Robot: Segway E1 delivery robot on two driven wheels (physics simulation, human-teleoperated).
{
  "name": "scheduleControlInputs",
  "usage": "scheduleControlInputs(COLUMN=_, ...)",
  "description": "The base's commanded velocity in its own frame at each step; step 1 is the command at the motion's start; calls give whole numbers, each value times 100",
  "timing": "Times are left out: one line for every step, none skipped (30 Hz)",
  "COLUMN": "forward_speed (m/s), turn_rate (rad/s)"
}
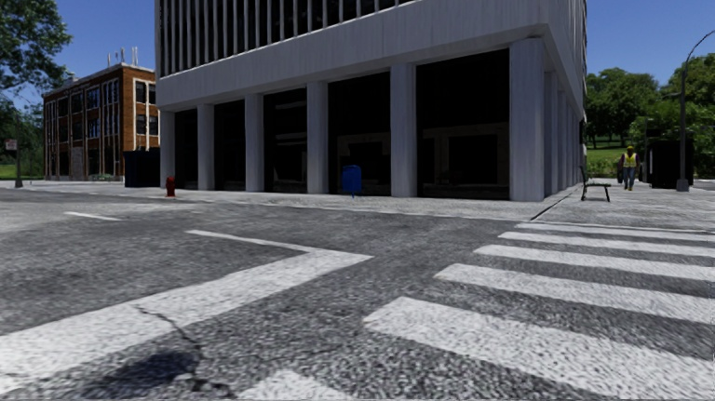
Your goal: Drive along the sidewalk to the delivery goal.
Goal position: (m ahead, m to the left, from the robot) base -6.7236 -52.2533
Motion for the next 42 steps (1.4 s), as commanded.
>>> scheduleControlInputs(forward_speed=188, turn_rate=-108)
scheduleControlInputs(forward_speed=188, turn_rate=-109)
scheduleControlInputs(forward_speed=188, turn_rate=-109)
scheduleControlInputs(forward_speed=188, turn_rate=-109)
scheduleControlInputs(forward_speed=188, turn_rate=-109)
scheduleControlInputs(forward_speed=188, turn_rate=-109)
scheduleControlInputs(forward_speed=188, turn_rate=1)
scheduleControlInputs(forward_speed=188, turn_rate=0)
scheduleControlInputs(forward_speed=188, turn_rate=0)
scheduleControlInputs(forward_speed=188, turn_rate=0)
scheduleControlInputs(forward_speed=188, turn_rate=0)
scheduleControlInputs(forward_speed=188, turn_rate=0)
scheduleControlInputs(forward_speed=188, turn_rate=0)
scheduleControlInputs(forward_speed=188, turn_rate=0)
scheduleControlInputs(forward_speed=188, turn_rate=0)
scheduleControlInputs(forward_speed=188, turn_rate=0)
scheduleControlInputs(forward_speed=188, turn_rate=-120)
scheduleControlInputs(forward_speed=188, turn_rate=-120)
scheduleControlInputs(forward_speed=188, turn_rate=-120)
scheduleControlInputs(forward_speed=188, turn_rate=-120)
scheduleControlInputs(forward_speed=188, turn_rate=-120)
scheduleControlInputs(forward_speed=188, turn_rate=-74)
scheduleControlInputs(forward_speed=188, turn_rate=-22)
scheduleControlInputs(forward_speed=188, turn_rate=-13)
scheduleControlInputs(forward_speed=188, turn_rate=-8)
scheduleControlInputs(forward_speed=188, turn_rate=-6)
scheduleControlInputs(forward_speed=188, turn_rate=-5)
scheduleControlInputs(forward_speed=188, turn_rate=-17)
scheduleControlInputs(forward_speed=188, turn_rate=-97)
scheduleControlInputs(forward_speed=188, turn_rate=-97)
scheduleControlInputs(forward_speed=188, turn_rate=-120)
scheduleControlInputs(forward_speed=188, turn_rate=-120)
scheduleControlInputs(forward_speed=188, turn_rate=-120)
scheduleControlInputs(forward_speed=188, turn_rate=-81)
scheduleControlInputs(forward_speed=188, turn_rate=-37)
scheduleControlInputs(forward_speed=188, turn_rate=0)
scheduleControlInputs(forward_speed=188, turn_rate=0)
scheduleControlInputs(forward_speed=188, turn_rate=0)
scheduleControlInputs(forward_speed=188, turn_rate=0)
scheduleControlInputs(forward_speed=188, turn_rate=0)
scheduleControlInputs(forward_speed=188, turn_rate=0)
scheduleControlInputs(forward_speed=188, turn_rate=0)
